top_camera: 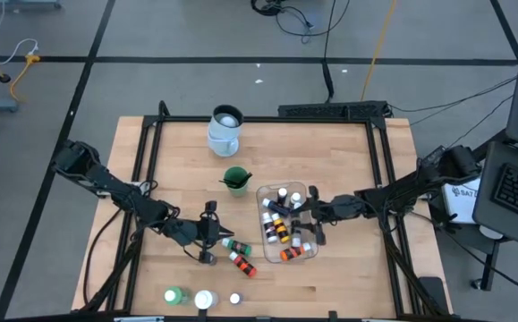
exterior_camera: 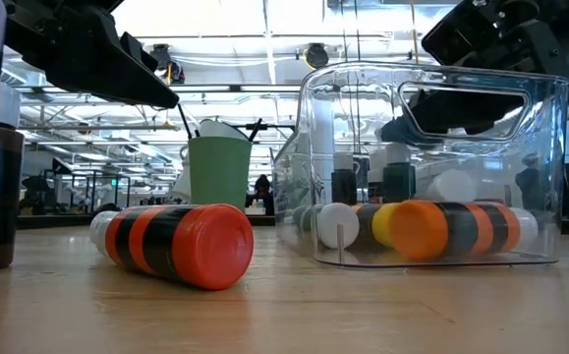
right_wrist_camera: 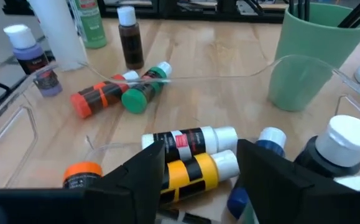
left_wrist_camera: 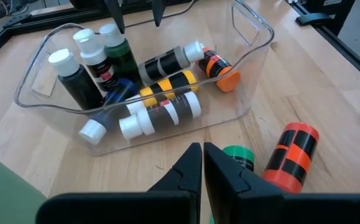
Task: Pick & Place Paint Supplies
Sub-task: Put the small brown paint bottle into the transparent bin
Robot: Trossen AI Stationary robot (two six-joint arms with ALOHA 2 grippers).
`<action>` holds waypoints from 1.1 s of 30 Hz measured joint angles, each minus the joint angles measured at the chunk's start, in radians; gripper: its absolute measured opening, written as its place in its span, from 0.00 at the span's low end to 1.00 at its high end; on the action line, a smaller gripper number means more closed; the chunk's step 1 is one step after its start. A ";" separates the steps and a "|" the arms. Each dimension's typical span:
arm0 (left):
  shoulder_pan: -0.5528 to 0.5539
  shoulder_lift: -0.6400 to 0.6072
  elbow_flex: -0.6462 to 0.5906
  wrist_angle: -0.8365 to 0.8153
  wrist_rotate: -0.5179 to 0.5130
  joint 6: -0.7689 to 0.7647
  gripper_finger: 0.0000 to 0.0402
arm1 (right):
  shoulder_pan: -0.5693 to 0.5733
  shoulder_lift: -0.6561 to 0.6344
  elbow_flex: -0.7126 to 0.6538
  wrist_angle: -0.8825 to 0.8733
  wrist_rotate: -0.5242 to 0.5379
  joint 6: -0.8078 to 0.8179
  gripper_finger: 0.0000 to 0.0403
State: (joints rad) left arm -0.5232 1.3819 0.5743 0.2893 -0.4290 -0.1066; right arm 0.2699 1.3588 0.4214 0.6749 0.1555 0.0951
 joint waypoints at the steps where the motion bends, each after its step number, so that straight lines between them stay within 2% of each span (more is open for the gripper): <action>1: 0.000 0.000 0.000 0.000 0.000 0.000 0.05 | 0.000 -0.011 0.009 -0.029 0.000 -0.003 0.48; 4: 0.000 0.000 0.000 0.000 0.000 0.000 0.05 | 0.000 -0.055 0.052 -0.150 0.000 -0.006 0.47; 7: 0.000 0.000 0.000 0.000 0.000 0.000 0.05 | 0.000 -0.096 0.119 -0.347 0.002 0.013 0.44; 10: 0.000 0.000 0.000 0.000 0.000 0.000 0.05 | 0.000 -0.123 0.211 -0.580 0.009 0.018 0.38; 12: 0.000 0.000 0.000 0.000 0.000 0.000 0.05 | 0.001 -0.140 0.254 -0.673 0.058 -0.017 0.32; 18: 0.000 0.000 0.000 0.000 0.001 -0.004 0.05 | 0.022 -0.258 0.226 -0.601 0.073 -0.145 0.11; 21: 0.000 0.000 0.000 0.000 0.002 -0.004 0.05 | 0.025 -0.346 0.172 -0.569 -0.005 -0.177 0.02; 29: -0.003 0.000 0.000 -0.002 0.005 -0.003 0.05 | -0.064 -0.650 -0.101 -0.287 -0.239 -0.100 0.00; 33: 0.002 0.000 0.000 0.001 -0.018 -0.004 0.05 | -0.158 -0.753 -0.191 -0.268 -0.261 -0.049 0.01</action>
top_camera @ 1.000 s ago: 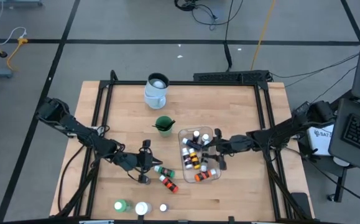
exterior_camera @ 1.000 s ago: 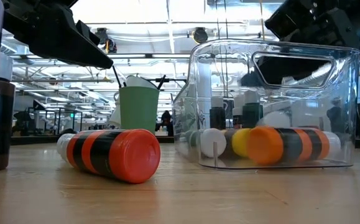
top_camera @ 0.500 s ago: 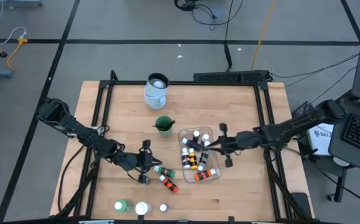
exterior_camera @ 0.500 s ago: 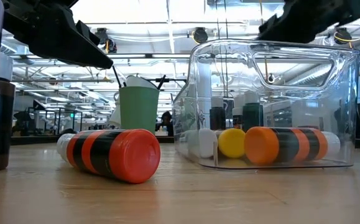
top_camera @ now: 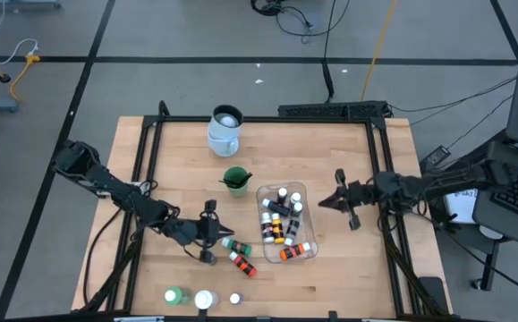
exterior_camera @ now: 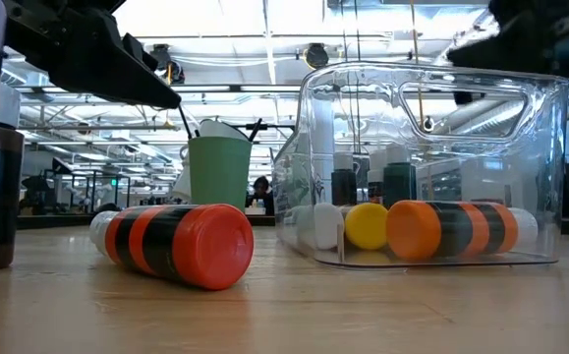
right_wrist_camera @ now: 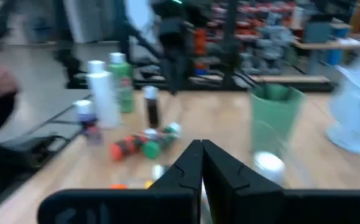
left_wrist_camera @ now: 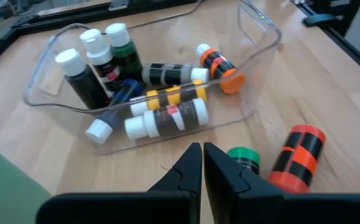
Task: Pick & Place Paint Supplies
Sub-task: Put the small brown paint bottle into the transparent bin
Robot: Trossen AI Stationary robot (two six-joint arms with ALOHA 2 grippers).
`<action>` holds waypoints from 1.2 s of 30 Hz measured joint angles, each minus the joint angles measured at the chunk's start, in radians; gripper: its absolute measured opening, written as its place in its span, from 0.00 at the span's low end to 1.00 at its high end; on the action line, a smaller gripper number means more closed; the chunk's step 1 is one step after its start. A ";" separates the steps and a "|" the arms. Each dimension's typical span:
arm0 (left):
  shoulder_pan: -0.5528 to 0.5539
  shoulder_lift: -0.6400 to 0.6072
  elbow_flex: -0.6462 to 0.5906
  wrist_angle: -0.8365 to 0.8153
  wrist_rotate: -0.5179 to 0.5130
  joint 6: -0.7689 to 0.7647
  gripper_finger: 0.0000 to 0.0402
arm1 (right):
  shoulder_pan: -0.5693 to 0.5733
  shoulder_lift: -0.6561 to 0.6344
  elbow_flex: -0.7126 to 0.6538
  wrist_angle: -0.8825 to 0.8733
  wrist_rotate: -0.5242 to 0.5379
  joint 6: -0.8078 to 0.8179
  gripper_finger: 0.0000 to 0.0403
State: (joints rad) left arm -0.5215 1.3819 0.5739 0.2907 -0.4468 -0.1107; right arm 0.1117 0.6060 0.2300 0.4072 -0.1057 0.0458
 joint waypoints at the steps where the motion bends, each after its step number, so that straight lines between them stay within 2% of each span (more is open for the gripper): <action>1: 0.002 0.000 0.000 0.003 -0.006 0.000 0.05 | -0.028 -0.014 -0.017 -0.002 -0.001 0.014 0.00; 3: 0.012 0.000 0.000 0.011 -0.009 0.000 0.05 | -0.085 -0.025 -0.042 -0.003 -0.025 0.032 0.00; 5: 0.030 0.000 0.000 0.018 -0.010 -0.003 0.05 | -0.132 -0.026 -0.061 -0.008 -0.097 0.032 0.00; 8: 0.067 0.000 0.000 0.015 -0.010 -0.034 0.05 | -0.168 -0.023 -0.107 0.005 -0.157 -0.037 0.00; 11: 0.116 -0.001 0.019 -0.019 -0.003 -0.100 0.05 | -0.182 -0.022 -0.167 0.094 -0.138 -0.098 0.00; 14: 0.169 -0.010 0.091 -0.140 0.049 -0.162 0.05 | -0.198 -0.027 -0.211 0.223 -0.077 -0.119 0.00; 17: 0.211 -0.004 0.189 -0.291 0.126 -0.170 0.05 | -0.208 -0.022 -0.210 0.225 -0.021 -0.122 0.00; 22: 0.224 0.006 0.328 -0.444 0.209 -0.093 0.05 | -0.225 -0.023 -0.211 0.260 -0.025 -0.163 0.00; 26: 0.214 0.006 0.403 -0.620 0.253 -0.193 0.06 | -0.229 -0.023 -0.212 0.234 -0.025 -0.191 0.00; 30: 0.193 0.006 0.431 -0.758 0.271 -0.366 0.14 | -0.229 -0.019 -0.213 0.184 -0.025 -0.190 0.01; 36: 0.167 0.006 0.430 -0.879 0.268 -0.448 0.36 | -0.228 -0.019 -0.213 0.179 -0.026 -0.186 0.01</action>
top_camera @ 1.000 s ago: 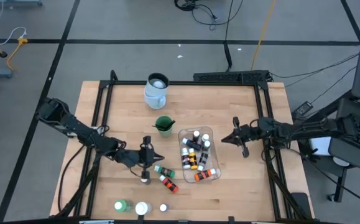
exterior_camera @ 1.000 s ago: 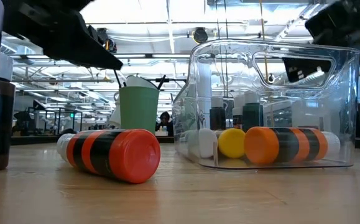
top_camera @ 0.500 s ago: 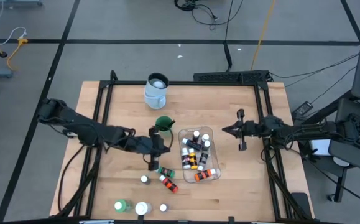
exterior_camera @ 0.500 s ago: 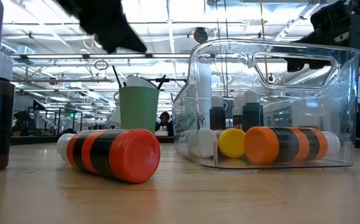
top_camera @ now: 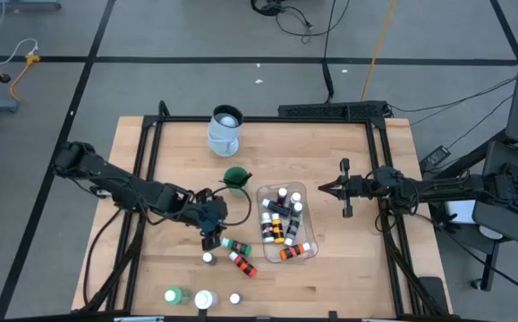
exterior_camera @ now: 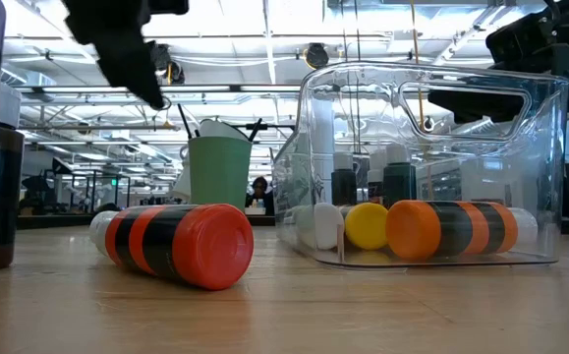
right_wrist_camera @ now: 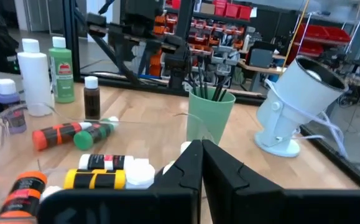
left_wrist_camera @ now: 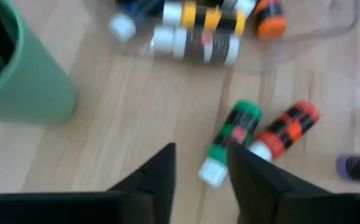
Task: Pick & Place Paint Supplies
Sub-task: Put the small brown paint bottle into the transparent bin
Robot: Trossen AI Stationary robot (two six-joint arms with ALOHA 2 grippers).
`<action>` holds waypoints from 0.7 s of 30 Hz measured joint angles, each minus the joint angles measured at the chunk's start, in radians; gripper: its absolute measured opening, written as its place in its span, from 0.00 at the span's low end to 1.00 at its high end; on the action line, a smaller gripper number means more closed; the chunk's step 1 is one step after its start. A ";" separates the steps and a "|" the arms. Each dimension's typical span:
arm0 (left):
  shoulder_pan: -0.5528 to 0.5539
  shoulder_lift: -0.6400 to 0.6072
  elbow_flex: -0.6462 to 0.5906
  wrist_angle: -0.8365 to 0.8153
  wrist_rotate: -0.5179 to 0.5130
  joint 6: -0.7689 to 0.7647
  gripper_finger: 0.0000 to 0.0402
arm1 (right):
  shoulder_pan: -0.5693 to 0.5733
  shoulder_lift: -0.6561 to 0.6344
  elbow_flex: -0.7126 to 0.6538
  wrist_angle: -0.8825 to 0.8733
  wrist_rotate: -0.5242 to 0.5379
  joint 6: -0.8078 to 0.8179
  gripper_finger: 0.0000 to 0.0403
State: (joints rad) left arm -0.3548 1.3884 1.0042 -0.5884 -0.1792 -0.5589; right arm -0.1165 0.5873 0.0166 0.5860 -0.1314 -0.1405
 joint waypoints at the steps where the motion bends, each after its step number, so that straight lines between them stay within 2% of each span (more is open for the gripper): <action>1: -0.004 0.000 0.000 -0.015 0.004 -0.004 0.39 | 0.000 0.000 0.000 0.000 0.000 0.012 0.01; 3: -0.007 0.000 0.000 -0.014 0.035 -0.013 0.46 | 0.000 0.000 0.000 0.000 0.000 0.042 0.01; 8: -0.007 -0.016 0.000 -0.010 0.237 -0.096 0.58 | 0.000 0.000 -0.001 -0.001 0.000 0.076 0.01; 10: -0.011 -0.015 0.000 -0.047 0.254 -0.135 0.60 | 0.000 0.000 -0.001 -0.003 0.000 0.076 0.01; 14: -0.015 -0.011 0.000 -0.098 0.308 -0.182 0.60 | 0.000 0.000 -0.001 -0.003 0.000 0.076 0.01; 21: -0.077 -0.009 0.000 -0.097 0.365 -0.228 0.52 | 0.000 0.000 -0.001 -0.013 0.000 0.076 0.01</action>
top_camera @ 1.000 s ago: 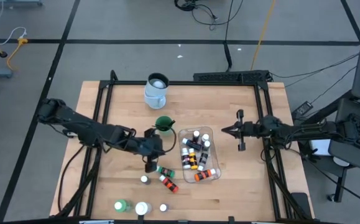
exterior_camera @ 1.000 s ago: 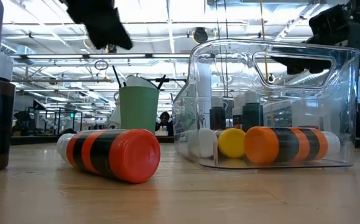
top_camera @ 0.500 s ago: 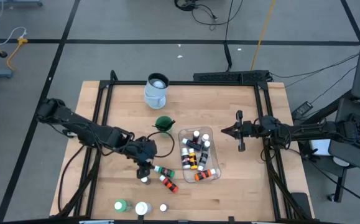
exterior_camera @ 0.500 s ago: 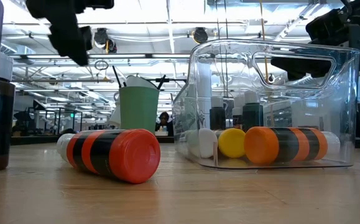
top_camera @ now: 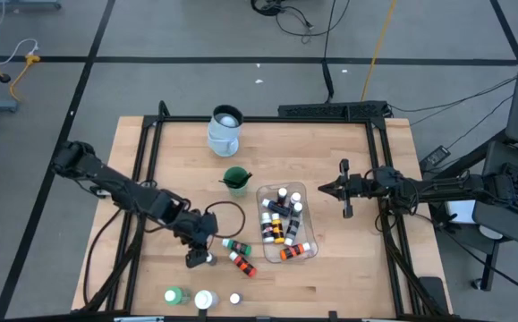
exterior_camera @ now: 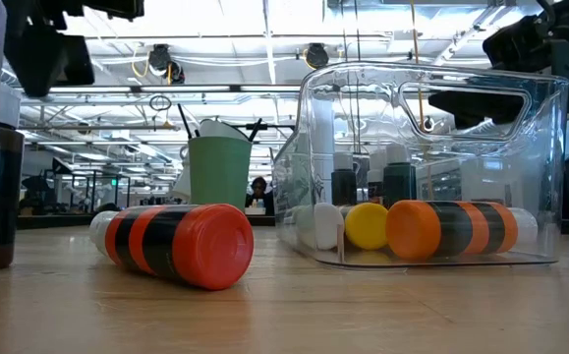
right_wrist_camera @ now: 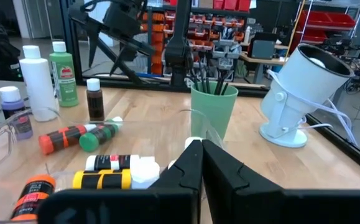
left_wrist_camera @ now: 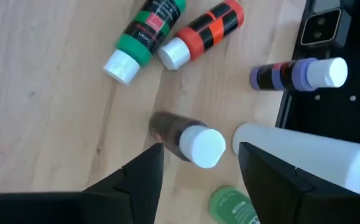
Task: Pick & Place Paint Supplies
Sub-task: Put the small brown paint bottle into the transparent bin, then put the small green paint bottle into the transparent bin
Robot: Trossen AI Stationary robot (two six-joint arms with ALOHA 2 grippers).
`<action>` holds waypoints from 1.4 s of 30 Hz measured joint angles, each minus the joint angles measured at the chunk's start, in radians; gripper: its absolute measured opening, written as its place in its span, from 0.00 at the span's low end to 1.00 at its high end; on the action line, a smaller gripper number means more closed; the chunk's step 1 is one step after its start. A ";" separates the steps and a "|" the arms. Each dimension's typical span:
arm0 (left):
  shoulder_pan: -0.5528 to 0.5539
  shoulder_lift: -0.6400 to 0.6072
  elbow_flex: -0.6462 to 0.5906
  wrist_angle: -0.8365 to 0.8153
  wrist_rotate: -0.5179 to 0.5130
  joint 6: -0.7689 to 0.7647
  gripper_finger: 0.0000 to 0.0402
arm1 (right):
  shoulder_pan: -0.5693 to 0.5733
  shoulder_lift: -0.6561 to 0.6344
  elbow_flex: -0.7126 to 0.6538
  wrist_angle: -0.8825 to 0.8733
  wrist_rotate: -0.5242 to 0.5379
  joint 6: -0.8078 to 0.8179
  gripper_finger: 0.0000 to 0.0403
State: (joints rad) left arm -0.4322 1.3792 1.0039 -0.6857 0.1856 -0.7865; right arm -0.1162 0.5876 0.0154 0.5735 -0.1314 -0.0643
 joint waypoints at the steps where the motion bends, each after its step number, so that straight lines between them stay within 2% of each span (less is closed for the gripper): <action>1: -0.011 0.000 0.000 0.000 -0.007 -0.019 0.52 | 0.000 0.000 0.000 -0.005 0.000 0.000 0.01; 5: -0.041 0.001 0.000 -0.041 -0.058 -0.096 0.52 | 0.000 0.000 0.000 -0.022 0.000 0.000 0.01; 10: -0.055 0.002 0.000 -0.070 -0.105 -0.111 0.58 | 0.000 0.000 0.000 -0.025 0.000 0.000 0.01; 17: -0.063 0.002 0.000 -0.007 -0.100 -0.106 0.65 | 0.000 0.000 0.000 -0.025 0.000 0.000 0.01; 19: -0.077 0.004 0.000 0.026 -0.126 -0.098 0.66 | 0.000 0.000 0.000 -0.025 0.000 0.000 0.01; 30: -0.100 0.138 0.002 0.084 -0.158 -0.007 0.66 | 0.000 0.000 0.000 -0.034 0.000 0.000 0.01; 37: -0.087 0.142 0.000 0.015 -0.199 -0.009 0.66 | 0.000 0.000 0.000 -0.032 0.000 0.000 0.01; 42: -0.070 0.143 0.000 0.001 -0.186 0.019 0.66 | 0.000 0.000 0.000 -0.033 0.000 -0.001 0.01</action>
State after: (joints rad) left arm -0.5026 1.5225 1.0039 -0.6843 -0.0008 -0.7677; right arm -0.1158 0.5873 0.0151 0.5407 -0.1314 -0.0653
